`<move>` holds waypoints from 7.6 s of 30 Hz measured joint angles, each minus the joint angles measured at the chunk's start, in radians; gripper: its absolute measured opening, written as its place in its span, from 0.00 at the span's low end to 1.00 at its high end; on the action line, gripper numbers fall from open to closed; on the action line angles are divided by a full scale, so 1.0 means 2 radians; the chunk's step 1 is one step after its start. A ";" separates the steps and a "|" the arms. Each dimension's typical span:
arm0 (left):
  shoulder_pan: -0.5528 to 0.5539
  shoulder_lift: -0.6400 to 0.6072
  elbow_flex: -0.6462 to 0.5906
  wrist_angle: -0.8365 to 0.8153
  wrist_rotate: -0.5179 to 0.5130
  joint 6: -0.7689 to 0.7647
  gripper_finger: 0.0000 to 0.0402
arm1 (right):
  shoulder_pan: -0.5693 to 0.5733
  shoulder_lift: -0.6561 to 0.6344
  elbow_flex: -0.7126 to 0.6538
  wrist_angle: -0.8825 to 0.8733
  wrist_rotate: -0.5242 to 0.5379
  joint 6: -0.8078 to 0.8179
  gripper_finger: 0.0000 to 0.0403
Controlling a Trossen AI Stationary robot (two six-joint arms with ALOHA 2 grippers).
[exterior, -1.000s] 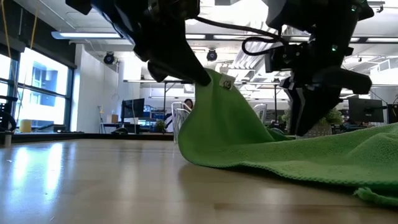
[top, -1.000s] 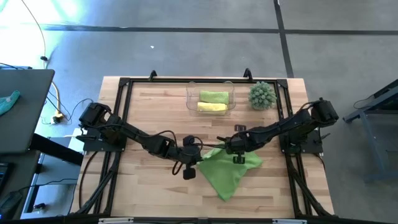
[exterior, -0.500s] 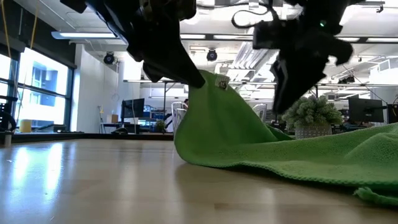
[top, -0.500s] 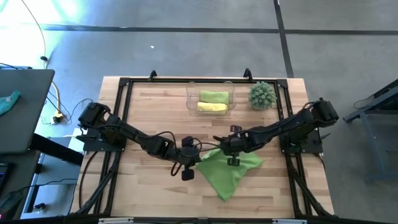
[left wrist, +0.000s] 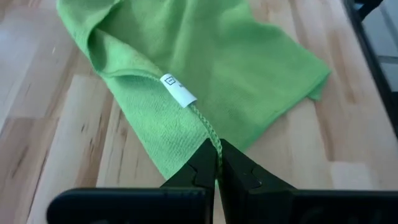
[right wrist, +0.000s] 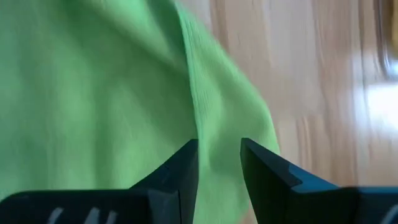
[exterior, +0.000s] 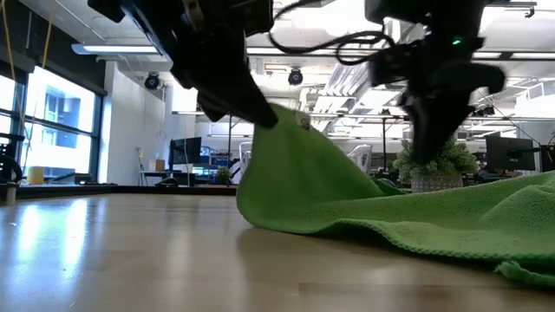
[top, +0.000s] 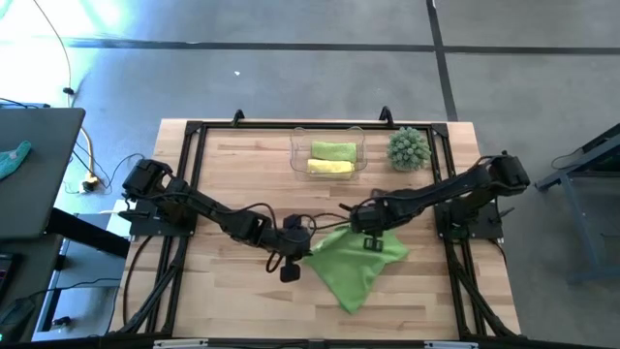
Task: Roll microfiber towels into tight, uniform cylinder then place into a basket
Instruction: Fold the green microfiber towel
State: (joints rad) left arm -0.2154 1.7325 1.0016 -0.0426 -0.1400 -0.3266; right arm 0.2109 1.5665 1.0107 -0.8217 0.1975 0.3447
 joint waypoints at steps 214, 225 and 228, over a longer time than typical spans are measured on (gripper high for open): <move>0.033 -0.357 0.001 -0.065 -0.343 0.384 0.00 | 0.010 -0.100 0.228 0.019 0.373 -0.308 0.00; 0.015 -0.364 0.001 -0.017 -0.333 0.417 0.00 | 0.053 -0.100 0.233 0.049 0.432 -0.355 0.00; 0.007 -0.369 0.001 -0.006 -0.283 0.402 0.00 | 0.068 -0.100 0.253 0.051 0.389 -0.355 0.00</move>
State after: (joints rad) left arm -0.2007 0.9949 1.0039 -0.0542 -0.7062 0.4784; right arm 0.3470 1.3670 1.5174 -0.7188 0.9746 -0.3644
